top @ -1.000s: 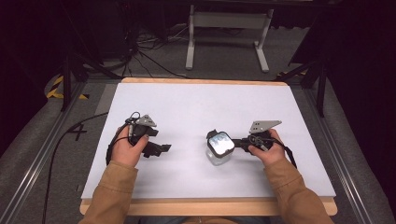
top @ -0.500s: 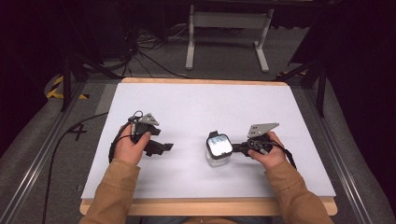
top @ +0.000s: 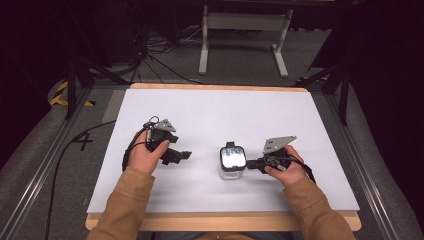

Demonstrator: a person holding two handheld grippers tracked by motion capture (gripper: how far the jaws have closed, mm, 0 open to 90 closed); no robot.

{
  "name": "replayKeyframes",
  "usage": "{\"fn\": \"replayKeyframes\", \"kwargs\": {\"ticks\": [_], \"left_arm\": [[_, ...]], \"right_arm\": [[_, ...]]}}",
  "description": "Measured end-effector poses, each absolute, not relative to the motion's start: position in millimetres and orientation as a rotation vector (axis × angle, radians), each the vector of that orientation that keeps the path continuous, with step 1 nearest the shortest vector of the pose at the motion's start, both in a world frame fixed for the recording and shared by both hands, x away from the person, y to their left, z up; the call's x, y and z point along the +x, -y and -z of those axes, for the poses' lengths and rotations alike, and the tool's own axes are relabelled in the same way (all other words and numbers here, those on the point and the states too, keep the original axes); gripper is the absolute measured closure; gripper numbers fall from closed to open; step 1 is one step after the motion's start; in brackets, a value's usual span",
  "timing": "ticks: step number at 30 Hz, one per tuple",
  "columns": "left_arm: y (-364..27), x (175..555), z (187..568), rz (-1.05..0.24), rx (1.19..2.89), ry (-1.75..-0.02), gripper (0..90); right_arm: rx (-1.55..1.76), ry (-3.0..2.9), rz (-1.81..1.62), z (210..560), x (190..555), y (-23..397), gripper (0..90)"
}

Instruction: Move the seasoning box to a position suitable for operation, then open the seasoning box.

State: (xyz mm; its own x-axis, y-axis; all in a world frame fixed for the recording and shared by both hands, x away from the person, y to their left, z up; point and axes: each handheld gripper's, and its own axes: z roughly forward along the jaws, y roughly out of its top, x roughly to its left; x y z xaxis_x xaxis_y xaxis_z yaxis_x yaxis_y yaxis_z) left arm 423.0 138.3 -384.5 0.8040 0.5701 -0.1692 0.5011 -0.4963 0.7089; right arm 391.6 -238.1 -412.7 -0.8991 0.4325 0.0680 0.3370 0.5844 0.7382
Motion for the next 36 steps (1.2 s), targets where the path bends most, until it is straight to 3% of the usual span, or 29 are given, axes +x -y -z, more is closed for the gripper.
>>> {"fn": "replayKeyframes", "kwargs": {"ticks": [9, 13, 22, 29, 36], "left_arm": [[-127, 423, 380, -0.090, 2.145, -0.764, 20.0], [-118, 420, 372, -0.080, 2.144, -0.715, 24.1], [-93, 423, 358, -0.071, 2.088, -0.640, 46.0], [-71, 436, 360, -0.061, 2.107, -0.618, 53.4], [-46, 448, 364, 0.014, 2.077, -0.564, 68.9]], "right_arm": [[0.674, -2.650, -1.155, 404, 388, 244, 89.5], [0.713, -2.593, -1.194, 395, 389, 260, 88.9], [0.737, -2.538, -1.241, 382, 385, 273, 87.5], [0.722, -2.542, -1.248, 381, 383, 272, 86.7], [0.719, -2.538, -1.259, 380, 384, 274, 86.7]]}}
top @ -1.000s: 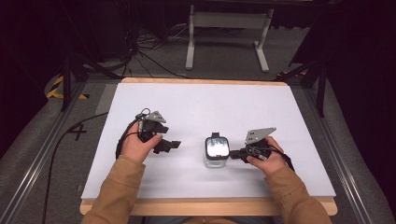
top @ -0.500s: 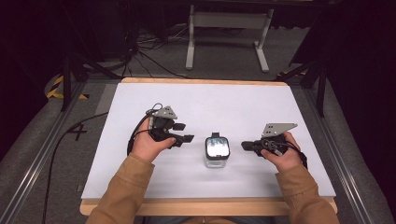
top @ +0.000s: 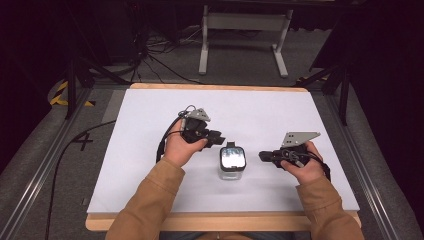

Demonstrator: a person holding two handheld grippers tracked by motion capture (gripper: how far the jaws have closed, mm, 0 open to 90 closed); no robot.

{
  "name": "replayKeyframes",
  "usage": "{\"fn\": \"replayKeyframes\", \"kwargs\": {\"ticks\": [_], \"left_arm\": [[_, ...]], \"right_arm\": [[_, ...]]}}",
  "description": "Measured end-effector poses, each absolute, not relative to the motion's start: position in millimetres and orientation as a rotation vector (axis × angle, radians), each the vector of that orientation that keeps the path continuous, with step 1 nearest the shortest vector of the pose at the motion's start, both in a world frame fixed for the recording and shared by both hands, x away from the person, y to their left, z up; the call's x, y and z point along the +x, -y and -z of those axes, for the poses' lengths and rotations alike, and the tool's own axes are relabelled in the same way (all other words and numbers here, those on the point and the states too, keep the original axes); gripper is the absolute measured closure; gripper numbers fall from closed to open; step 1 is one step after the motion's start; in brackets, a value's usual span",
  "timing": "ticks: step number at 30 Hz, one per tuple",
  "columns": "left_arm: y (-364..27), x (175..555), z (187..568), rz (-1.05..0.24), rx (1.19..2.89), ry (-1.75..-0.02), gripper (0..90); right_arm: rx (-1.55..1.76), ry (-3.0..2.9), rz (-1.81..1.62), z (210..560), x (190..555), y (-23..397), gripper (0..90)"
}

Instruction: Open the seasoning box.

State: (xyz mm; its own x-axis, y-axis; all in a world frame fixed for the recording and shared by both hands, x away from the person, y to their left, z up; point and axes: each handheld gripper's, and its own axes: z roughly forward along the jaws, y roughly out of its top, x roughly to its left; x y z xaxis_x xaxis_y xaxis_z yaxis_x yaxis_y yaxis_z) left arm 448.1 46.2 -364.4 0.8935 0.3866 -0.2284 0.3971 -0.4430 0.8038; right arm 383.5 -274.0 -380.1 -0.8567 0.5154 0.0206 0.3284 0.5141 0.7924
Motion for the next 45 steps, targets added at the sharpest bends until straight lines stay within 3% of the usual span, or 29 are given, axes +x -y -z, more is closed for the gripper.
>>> {"fn": "replayKeyframes", "kwargs": {"ticks": [5, 14, 45], "left_arm": [[-33, 454, 370, 0.049, 2.066, -0.529, 79.6], [-24, 460, 375, 0.080, 2.075, -0.534, 89.2], [-20, 461, 374, 0.106, 2.094, -0.573, 89.8]], "right_arm": [[0.711, -2.541, -1.259, 380, 383, 273, 86.3], [0.698, -2.553, -1.259, 381, 383, 271, 85.4], [0.597, -2.619, -1.269, 378, 375, 253, 87.7]]}}
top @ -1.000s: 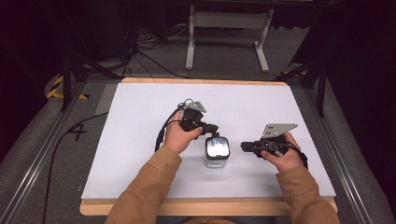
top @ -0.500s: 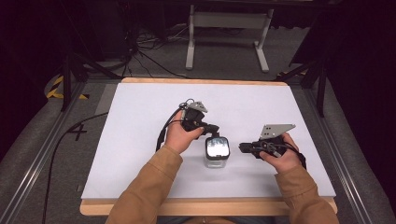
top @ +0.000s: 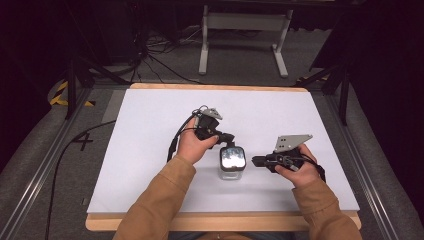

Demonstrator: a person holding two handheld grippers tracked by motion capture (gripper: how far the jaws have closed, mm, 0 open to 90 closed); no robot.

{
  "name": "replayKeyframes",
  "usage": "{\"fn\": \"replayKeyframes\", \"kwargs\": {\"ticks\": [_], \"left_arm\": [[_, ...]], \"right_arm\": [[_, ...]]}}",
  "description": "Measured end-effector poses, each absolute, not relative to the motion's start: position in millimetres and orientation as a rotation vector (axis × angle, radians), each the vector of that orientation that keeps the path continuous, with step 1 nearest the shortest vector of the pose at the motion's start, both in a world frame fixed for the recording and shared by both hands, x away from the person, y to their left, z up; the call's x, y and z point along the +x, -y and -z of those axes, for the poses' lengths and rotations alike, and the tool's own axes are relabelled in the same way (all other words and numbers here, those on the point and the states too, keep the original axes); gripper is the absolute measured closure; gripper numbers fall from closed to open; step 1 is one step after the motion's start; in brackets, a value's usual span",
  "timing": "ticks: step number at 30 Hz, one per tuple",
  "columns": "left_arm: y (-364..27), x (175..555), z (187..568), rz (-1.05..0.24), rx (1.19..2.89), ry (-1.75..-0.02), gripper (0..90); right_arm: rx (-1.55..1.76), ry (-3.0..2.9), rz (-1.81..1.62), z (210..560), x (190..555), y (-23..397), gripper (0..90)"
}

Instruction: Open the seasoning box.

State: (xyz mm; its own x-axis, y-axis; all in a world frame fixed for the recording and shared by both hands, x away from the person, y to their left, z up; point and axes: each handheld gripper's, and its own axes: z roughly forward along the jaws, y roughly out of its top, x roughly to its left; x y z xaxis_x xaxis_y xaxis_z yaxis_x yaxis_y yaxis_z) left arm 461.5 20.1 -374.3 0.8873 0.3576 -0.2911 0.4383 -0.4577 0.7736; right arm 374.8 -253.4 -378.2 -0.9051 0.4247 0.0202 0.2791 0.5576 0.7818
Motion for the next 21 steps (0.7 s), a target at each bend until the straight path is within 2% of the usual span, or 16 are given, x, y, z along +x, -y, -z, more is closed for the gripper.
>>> {"fn": "replayKeyframes", "kwargs": {"ticks": [2, 21], "left_arm": [[-20, 463, 375, 0.109, 2.085, -0.573, 89.8], [-20, 464, 374, 0.119, 2.099, -0.584, 89.8]], "right_arm": [[0.579, -2.648, -1.264, 378, 373, 251, 89.9], [0.532, -2.688, -1.319, 379, 367, 236, 90.0]]}}
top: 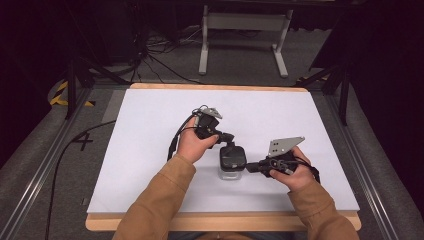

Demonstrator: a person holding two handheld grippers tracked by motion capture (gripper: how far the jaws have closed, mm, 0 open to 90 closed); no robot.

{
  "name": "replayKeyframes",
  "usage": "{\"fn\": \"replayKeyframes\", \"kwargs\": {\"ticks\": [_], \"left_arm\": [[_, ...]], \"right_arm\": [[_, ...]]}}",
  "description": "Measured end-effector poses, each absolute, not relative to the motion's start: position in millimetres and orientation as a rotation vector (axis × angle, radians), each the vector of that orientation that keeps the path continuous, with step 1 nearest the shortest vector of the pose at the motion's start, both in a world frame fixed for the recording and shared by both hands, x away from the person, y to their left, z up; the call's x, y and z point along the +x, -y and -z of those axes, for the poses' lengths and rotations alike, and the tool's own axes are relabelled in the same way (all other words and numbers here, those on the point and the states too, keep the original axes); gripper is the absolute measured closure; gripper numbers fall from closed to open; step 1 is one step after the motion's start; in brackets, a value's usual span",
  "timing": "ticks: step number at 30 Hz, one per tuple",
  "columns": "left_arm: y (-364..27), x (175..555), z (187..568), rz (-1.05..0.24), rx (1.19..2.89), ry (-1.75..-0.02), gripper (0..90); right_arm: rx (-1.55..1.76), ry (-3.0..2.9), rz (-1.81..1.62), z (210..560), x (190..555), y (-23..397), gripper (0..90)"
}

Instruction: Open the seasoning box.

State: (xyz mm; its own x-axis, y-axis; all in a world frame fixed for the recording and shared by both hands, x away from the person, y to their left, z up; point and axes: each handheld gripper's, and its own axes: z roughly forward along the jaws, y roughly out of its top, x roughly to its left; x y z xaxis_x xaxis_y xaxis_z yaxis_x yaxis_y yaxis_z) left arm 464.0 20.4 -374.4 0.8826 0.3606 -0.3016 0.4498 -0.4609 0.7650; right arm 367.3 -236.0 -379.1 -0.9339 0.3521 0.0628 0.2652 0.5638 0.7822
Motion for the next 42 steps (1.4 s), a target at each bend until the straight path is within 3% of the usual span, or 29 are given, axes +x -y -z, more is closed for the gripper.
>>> {"fn": "replayKeyframes", "kwargs": {"ticks": [7, 16, 22, 28, 32, 42], "left_arm": [[-24, 463, 372, 0.083, 2.102, -0.595, 87.0], [-46, 436, 342, 0.054, 2.032, -0.537, 88.3], [-58, 406, 328, 0.142, 2.018, -0.456, 85.4], [-54, 383, 332, 0.153, 2.109, -0.410, 87.0], [-48, 383, 340, 0.188, 2.140, -0.414, 87.6], [-39, 396, 358, 0.099, 2.179, -0.485, 85.5]], "right_arm": [[0.531, -2.662, -1.347, 377, 366, 236, 90.0], [0.564, -2.519, -1.408, 370, 365, 235, 90.0], [0.573, -2.479, -1.431, 368, 365, 232, 90.0], [0.619, -2.430, -1.455, 366, 365, 231, 90.0], [0.617, -2.420, -1.464, 366, 365, 229, 90.0], [0.642, -2.417, -1.457, 369, 365, 226, 90.0]]}}
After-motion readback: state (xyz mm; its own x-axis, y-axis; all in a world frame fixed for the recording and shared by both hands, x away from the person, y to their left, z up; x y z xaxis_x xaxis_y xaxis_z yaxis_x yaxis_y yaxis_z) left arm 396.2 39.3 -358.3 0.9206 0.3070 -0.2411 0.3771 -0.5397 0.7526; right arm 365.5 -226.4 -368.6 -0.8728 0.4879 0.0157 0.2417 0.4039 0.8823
